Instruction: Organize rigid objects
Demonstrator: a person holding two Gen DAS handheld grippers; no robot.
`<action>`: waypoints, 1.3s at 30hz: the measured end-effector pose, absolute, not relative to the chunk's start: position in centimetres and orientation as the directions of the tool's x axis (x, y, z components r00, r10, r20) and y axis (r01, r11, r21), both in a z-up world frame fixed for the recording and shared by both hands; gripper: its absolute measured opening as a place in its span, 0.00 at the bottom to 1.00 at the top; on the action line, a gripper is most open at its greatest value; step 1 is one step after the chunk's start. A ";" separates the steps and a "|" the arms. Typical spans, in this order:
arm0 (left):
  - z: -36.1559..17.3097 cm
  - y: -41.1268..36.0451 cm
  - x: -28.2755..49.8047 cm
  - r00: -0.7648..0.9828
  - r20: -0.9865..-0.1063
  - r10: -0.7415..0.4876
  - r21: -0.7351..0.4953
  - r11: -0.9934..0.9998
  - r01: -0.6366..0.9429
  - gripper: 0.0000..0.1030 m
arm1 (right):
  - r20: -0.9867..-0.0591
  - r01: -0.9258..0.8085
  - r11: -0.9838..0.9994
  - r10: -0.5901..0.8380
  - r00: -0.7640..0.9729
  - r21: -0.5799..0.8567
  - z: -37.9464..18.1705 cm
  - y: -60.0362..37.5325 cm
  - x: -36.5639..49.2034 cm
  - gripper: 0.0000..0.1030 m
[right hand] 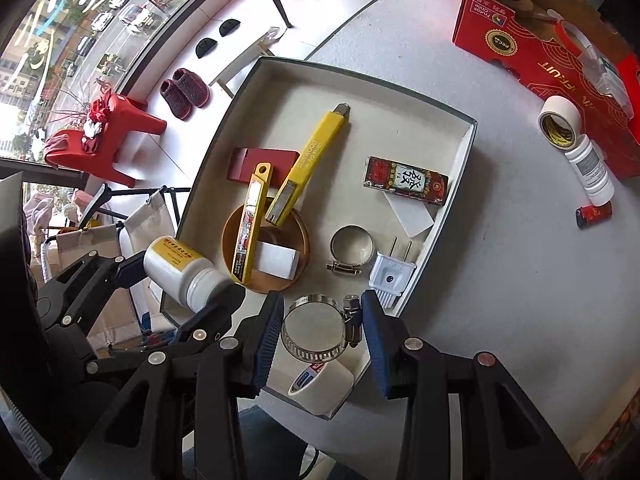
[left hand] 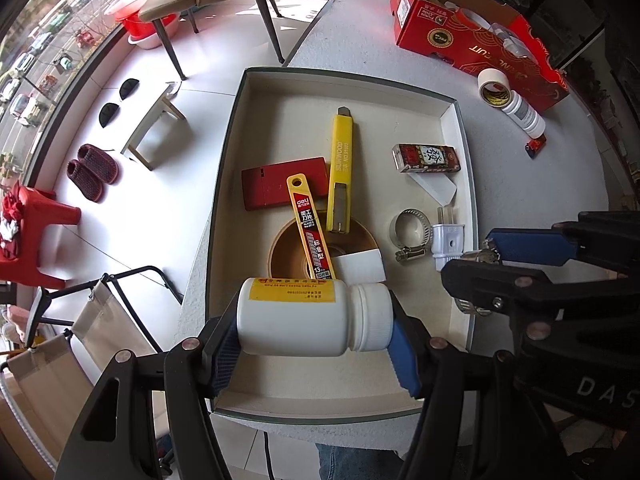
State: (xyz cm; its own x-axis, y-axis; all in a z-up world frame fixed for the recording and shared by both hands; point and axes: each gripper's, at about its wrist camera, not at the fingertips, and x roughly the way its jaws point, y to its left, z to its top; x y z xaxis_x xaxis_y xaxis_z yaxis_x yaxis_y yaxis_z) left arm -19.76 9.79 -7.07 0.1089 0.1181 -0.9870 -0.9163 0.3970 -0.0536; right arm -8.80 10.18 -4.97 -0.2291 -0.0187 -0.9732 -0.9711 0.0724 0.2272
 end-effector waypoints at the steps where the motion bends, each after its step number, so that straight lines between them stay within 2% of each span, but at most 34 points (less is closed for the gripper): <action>1: -7.2 9.8 -19.7 0.112 -0.987 0.112 -0.059 0.399 -0.915 0.69 | -0.972 -0.969 0.077 -0.022 -0.235 0.233 -5.2 10.2 -8.8 0.41; 2: -7.5 9.9 -19.6 0.109 -0.989 0.101 -0.060 0.399 -0.915 0.75 | -0.971 -0.969 0.084 -0.026 -0.237 0.234 -5.4 10.2 -8.7 0.44; 4: -7.9 10.0 -19.4 0.079 -0.993 0.087 -0.039 0.389 -0.920 0.79 | -0.971 -0.967 0.093 -0.030 -0.239 0.235 -5.7 10.3 -8.5 0.61; 5: -8.0 10.1 -19.4 0.069 -0.994 0.088 -0.029 0.386 -0.922 0.81 | -0.970 -0.966 0.096 -0.025 -0.243 0.240 -5.6 10.2 -8.4 0.80; 6: -8.0 10.1 -19.5 0.071 -0.993 0.090 -0.031 0.382 -0.924 0.82 | -0.968 -0.964 0.098 -0.016 -0.250 0.247 -5.5 10.2 -8.3 0.91; 10: -7.8 10.2 -19.6 0.068 -0.994 0.082 -0.033 0.370 -0.928 0.82 | -0.964 -0.957 0.114 0.012 -0.267 0.267 -4.8 10.2 -7.7 0.91; 12: -7.3 10.4 -19.8 0.076 -0.994 0.084 -0.042 0.348 -0.937 0.82 | -0.963 -0.955 0.124 0.027 -0.267 0.268 -4.4 10.1 -7.2 0.99; 13: -7.1 10.5 -20.0 0.069 -0.994 0.089 -0.035 0.330 -0.943 0.82 | -0.965 -0.957 0.127 0.038 -0.258 0.261 -4.2 10.0 -7.0 0.99; 17: -7.3 11.3 -19.9 -0.059 -0.995 0.078 0.080 0.295 -0.952 0.84 | -0.960 -0.949 0.152 0.087 -0.266 0.276 -3.0 9.4 -5.9 0.99; 19: -7.6 11.4 -19.9 -0.120 -0.989 0.082 0.139 0.287 -0.948 0.91 | -0.957 -0.946 0.161 0.113 -0.267 0.283 -2.4 9.1 -5.6 0.99; 21: -7.5 11.2 -20.1 -0.085 -0.994 0.068 0.100 0.281 -0.954 1.00 | -0.958 -0.947 0.161 0.130 -0.257 0.276 -1.8 8.7 -5.6 0.99; 39: -5.6 10.6 -20.3 -0.027 -0.997 0.077 0.047 0.270 -0.962 1.00 | -0.964 -0.952 0.179 0.140 -0.224 0.247 -0.9 7.3 -5.8 0.99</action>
State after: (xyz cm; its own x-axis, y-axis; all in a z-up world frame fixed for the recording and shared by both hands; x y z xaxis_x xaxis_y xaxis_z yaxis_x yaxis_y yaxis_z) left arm -20.30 10.56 -5.63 -0.0267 0.0767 -0.9967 -0.9616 0.2703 0.0466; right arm -5.81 7.32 -0.90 -0.2240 0.1400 -0.9645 -0.9523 0.1790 0.2472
